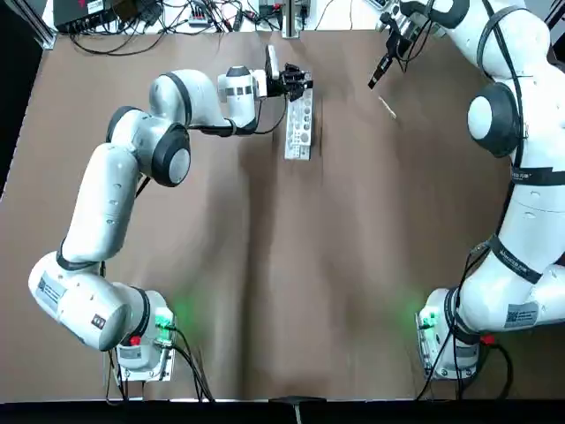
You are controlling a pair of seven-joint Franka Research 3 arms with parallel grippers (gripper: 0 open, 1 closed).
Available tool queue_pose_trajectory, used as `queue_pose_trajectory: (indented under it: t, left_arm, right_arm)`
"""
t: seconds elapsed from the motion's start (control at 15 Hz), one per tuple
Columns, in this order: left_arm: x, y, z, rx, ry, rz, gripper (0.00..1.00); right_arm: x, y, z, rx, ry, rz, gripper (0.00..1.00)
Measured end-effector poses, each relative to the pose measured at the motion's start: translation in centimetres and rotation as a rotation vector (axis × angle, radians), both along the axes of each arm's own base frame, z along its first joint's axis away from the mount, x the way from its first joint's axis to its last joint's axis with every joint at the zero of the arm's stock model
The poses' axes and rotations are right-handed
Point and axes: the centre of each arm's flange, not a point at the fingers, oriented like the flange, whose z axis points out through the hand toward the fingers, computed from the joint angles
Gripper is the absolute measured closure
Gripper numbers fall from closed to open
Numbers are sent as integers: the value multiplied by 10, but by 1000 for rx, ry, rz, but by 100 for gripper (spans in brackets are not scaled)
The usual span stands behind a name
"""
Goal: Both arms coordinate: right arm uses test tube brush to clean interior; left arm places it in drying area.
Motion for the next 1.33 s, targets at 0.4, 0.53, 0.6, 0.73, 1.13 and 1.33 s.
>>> queue_pose_trajectory:
  t: [0.4, 0.53, 0.6, 0.73, 1.13, 1.33]
  left_arm:
    - [-2, -3, 0, 0, 0, -5, 72]
    - [-2, -3, 0, 0, -1, -5, 76]
    - [-2, -4, 1, -1, -2, -5, 77]
    - [-2, -4, 1, -1, -3, -5, 77]
    - [-1, -3, 2, -2, -6, -4, 77]
    - [5, -3, 13, -8, -26, -1, 77]
  right_arm:
    - [1, -3, 3, -125, 123, -236, 98]
    - [0, 3, 6, -137, 135, -260, 98]
    - [0, 7, 6, -144, 142, -272, 98]
    - [-1, 11, 6, -166, 164, -312, 98]
    - [-2, 27, 10, -336, 268, -593, 98]
    - [-2, 36, 13, -375, 316, -716, 98]
